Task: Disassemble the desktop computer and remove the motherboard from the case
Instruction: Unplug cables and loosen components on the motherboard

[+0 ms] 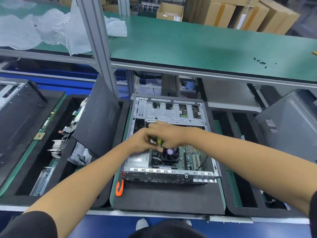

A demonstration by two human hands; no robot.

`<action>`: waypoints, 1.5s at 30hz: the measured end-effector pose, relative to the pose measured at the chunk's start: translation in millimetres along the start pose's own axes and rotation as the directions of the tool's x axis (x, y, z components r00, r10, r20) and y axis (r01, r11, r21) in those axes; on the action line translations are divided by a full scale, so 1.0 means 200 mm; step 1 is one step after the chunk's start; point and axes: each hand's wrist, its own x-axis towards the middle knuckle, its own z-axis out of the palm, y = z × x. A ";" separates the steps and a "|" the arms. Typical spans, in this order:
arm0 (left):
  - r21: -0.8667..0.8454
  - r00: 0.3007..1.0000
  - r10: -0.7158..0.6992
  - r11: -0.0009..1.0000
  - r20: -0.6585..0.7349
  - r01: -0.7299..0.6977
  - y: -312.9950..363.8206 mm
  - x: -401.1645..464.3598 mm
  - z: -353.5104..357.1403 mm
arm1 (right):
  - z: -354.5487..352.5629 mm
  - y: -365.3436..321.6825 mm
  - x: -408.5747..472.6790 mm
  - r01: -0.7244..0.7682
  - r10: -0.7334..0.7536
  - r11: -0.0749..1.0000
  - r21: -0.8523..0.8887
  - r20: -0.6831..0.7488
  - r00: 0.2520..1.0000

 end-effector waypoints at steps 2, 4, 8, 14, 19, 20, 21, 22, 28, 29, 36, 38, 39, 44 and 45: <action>0.059 0.999 0.020 0.998 -0.030 -0.018 0.01 -0.01 0.01 | 0.04 0.03 -0.04 -0.088 0.120 0.962 0.259 -0.112 0.986; 0.162 0.998 0.042 0.986 -0.049 -0.034 0.02 -0.01 0.03 | 0.08 0.06 -0.09 -0.136 0.279 0.843 0.521 -0.208 0.937; 0.290 0.977 0.110 0.956 -0.181 -0.054 0.02 -0.02 0.08 | 0.24 0.11 -0.18 -0.199 0.388 0.699 0.687 -0.131 0.912; 0.320 0.971 0.140 0.944 -0.194 -0.073 0.00 -0.02 0.08 | 0.47 0.23 -0.20 -0.431 0.448 0.877 0.212 -0.036 0.893; 0.303 0.954 0.145 0.951 -0.261 -0.062 0.00 -0.01 0.09 | 0.64 0.24 -0.09 -0.436 0.445 0.889 -0.144 0.039 0.895; 0.270 0.952 0.132 0.961 -0.275 -0.056 -0.01 -0.01 0.09 | 0.65 0.23 -0.08 -0.454 0.465 0.875 -0.168 0.036 0.884; 0.232 0.948 0.121 0.971 -0.294 -0.052 -0.01 -0.01 0.09 | 0.66 0.23 -0.07 -0.477 0.489 0.864 -0.158 0.045 0.871; 0.201 0.942 0.112 0.978 -0.315 -0.049 -0.01 0.00 0.09 | 0.67 0.22 -0.06 -0.499 0.509 0.857 -0.125 0.056 0.859; 0.125 0.907 0.104 0.991 -0.409 -0.057 -0.01 0.00 0.08 | 0.69 0.22 -0.06 -0.554 0.554 0.831 0.040 0.013 0.832; 0.121 0.906 0.102 0.991 -0.411 -0.056 -0.01 0.00 0.08 | 0.69 0.22 -0.05 -0.559 0.560 0.827 0.061 0.006 0.829; 0.194 0.911 0.118 0.980 -0.394 -0.043 0.00 0.01 0.08 | 0.69 0.22 -0.06 -0.581 0.586 0.807 0.107 -0.012 0.810; 0.187 0.907 0.113 0.982 -0.405 -0.039 -0.01 0.01 0.07 | 0.69 0.22 -0.05 -0.582 0.586 0.806 0.108 -0.015 0.810; 0.186 0.905 0.112 0.982 -0.411 -0.037 -0.01 0.01 0.07 | 0.68 0.22 -0.05 -0.583 0.587 0.806 0.106 -0.013 0.810; 0.220 0.899 0.132 0.975 -0.418 -0.040 -0.03 0.02 0.08 | 0.69 0.22 -0.05 -0.580 0.583 0.810 0.090 -0.022 0.812; 0.230 0.899 0.139 0.972 -0.415 -0.044 -0.03 0.02 0.08 | 0.69 0.22 -0.05 -0.568 0.571 0.820 0.071 -0.027 0.820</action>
